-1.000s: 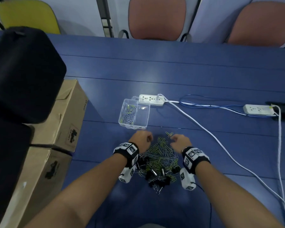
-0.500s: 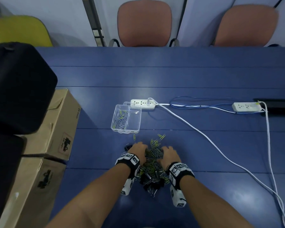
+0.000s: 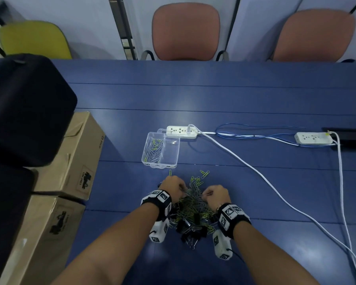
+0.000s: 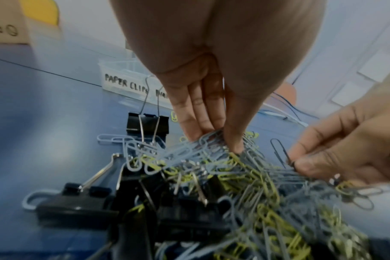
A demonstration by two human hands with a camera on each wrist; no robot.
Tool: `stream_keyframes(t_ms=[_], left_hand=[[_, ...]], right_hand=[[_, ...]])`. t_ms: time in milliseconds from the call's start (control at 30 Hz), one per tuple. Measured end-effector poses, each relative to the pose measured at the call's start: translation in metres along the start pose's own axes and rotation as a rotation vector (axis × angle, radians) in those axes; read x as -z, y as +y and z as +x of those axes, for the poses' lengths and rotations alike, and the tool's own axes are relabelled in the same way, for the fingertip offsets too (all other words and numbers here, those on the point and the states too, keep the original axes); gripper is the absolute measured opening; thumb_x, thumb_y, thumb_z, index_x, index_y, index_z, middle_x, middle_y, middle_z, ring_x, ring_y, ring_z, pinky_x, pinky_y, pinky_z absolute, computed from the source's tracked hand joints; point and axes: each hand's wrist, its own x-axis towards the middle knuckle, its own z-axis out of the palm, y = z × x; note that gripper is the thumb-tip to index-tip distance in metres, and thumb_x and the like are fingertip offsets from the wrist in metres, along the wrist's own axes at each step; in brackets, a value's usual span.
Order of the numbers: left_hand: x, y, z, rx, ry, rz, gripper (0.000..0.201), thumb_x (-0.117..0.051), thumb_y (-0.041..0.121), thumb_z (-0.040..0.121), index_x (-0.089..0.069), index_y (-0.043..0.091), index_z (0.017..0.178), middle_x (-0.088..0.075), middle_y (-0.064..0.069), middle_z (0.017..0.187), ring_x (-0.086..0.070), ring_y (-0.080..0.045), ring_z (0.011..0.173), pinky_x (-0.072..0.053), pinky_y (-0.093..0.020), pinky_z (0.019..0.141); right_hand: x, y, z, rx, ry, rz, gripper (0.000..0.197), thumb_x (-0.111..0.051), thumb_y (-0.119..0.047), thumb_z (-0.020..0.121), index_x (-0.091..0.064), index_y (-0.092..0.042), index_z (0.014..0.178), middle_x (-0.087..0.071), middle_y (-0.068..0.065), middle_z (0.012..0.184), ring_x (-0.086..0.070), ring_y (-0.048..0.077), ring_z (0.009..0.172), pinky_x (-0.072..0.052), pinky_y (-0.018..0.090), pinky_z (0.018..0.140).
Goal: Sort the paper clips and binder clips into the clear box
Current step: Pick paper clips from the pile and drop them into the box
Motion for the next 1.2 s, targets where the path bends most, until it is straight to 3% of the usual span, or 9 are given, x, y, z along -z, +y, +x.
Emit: stream_keyframes(t_ms=[200, 300, 400, 533, 600, 767, 1000, 1067, 1200], left_hand=[[0.02, 0.006, -0.008, 0.053, 0.108, -0.236, 0.01, -0.085, 0.011, 0.071, -0.078, 0.015, 0.076, -0.073, -0.004, 0.072, -0.067, -0.015, 0.068, -0.057, -0.025, 0.068], [0.027, 0.007, -0.011, 0.128, 0.155, -0.445, 0.014, -0.087, 0.006, 0.065, -0.076, 0.013, 0.071, -0.069, -0.005, 0.063, -0.063, -0.018, 0.057, -0.056, -0.027, 0.06], [0.034, 0.009, -0.014, 0.142, 0.169, -0.645, 0.016, -0.087, 0.002, 0.064, -0.075, 0.004, 0.075, -0.07, -0.013, 0.065, -0.059, -0.021, 0.05, -0.052, -0.027, 0.055], [0.047, 0.014, -0.017, 0.171, 0.178, -0.861, 0.021, -0.084, -0.001, 0.068, -0.073, -0.002, 0.086, -0.071, -0.012, 0.071, -0.058, -0.015, 0.045, -0.051, -0.023, 0.05], [0.054, 0.015, -0.017, 0.168, 0.19, -0.934, 0.02, -0.081, -0.005, 0.07, -0.071, -0.003, 0.087, -0.069, -0.008, 0.067, -0.062, -0.012, 0.046, -0.052, -0.02, 0.048], [0.071, 0.004, -0.011, 0.168, 0.223, -0.993, 0.023, -0.082, -0.004, 0.068, -0.071, -0.004, 0.089, -0.072, -0.015, 0.081, -0.069, -0.017, 0.064, -0.057, -0.023, 0.056], [0.116, -0.021, 0.004, 0.197, 0.319, -1.037, 0.022, -0.084, -0.002, 0.066, -0.072, -0.001, 0.085, -0.074, -0.014, 0.08, -0.07, -0.02, 0.064, -0.057, -0.024, 0.057], [0.134, -0.027, 0.012, 0.202, 0.362, -1.041, 0.019, -0.084, -0.003, 0.067, -0.072, 0.001, 0.081, -0.074, -0.01, 0.077, -0.071, -0.019, 0.064, -0.054, -0.022, 0.052], [0.167, -0.035, 0.034, 0.193, 0.428, -1.054, 0.016, -0.082, -0.005, 0.068, -0.071, 0.002, 0.078, -0.072, -0.012, 0.074, -0.068, -0.021, 0.065, -0.055, -0.022, 0.051]], right_hand=[[0.016, 0.005, -0.005, -0.02, 0.074, 0.221, 0.018, -0.08, -0.005, 0.074, -0.075, -0.021, 0.065, -0.073, -0.002, 0.071, -0.068, 0.014, 0.076, -0.055, 0.026, 0.074], [0.022, 0.006, -0.008, -0.014, 0.091, 0.343, 0.024, -0.08, -0.001, 0.073, -0.076, -0.021, 0.061, -0.075, 0.002, 0.071, -0.071, 0.021, 0.077, -0.058, 0.032, 0.074], [0.028, 0.003, -0.012, -0.01, 0.083, 0.454, 0.023, -0.08, 0.0, 0.073, -0.076, -0.019, 0.061, -0.075, 0.007, 0.072, -0.072, 0.026, 0.076, -0.06, 0.037, 0.074], [0.032, -0.006, -0.016, 0.006, 0.068, 0.541, 0.017, -0.081, -0.003, 0.072, -0.075, -0.017, 0.066, -0.075, 0.006, 0.073, -0.069, 0.02, 0.071, -0.057, 0.031, 0.072], [0.032, -0.01, -0.016, 0.012, 0.071, 0.588, 0.014, -0.081, -0.003, 0.072, -0.076, -0.015, 0.069, -0.075, 0.006, 0.073, -0.068, 0.018, 0.068, -0.057, 0.029, 0.07], [0.03, -0.024, -0.014, 0.012, 0.034, 0.702, 0.01, -0.079, 0.001, 0.073, -0.075, -0.008, 0.074, -0.073, 0.008, 0.073, -0.064, 0.016, 0.062, -0.052, 0.021, 0.053], [0.021, -0.04, -0.004, -0.009, -0.007, 0.765, 0.011, -0.078, 0.004, 0.073, -0.074, 0.003, 0.083, -0.072, 0.019, 0.079, -0.063, 0.023, 0.064, -0.055, 0.029, 0.059], [0.018, -0.043, 0.001, -0.01, -0.007, 0.769, 0.009, -0.078, 0.005, 0.073, -0.075, 0.002, 0.08, -0.072, 0.023, 0.081, -0.064, 0.026, 0.066, -0.056, 0.034, 0.063], [0.014, -0.052, 0.01, -0.052, -0.037, 0.775, 0.008, -0.077, 0.005, 0.073, -0.075, -0.002, 0.075, -0.072, 0.018, 0.076, -0.064, 0.025, 0.066, -0.054, 0.033, 0.063]])
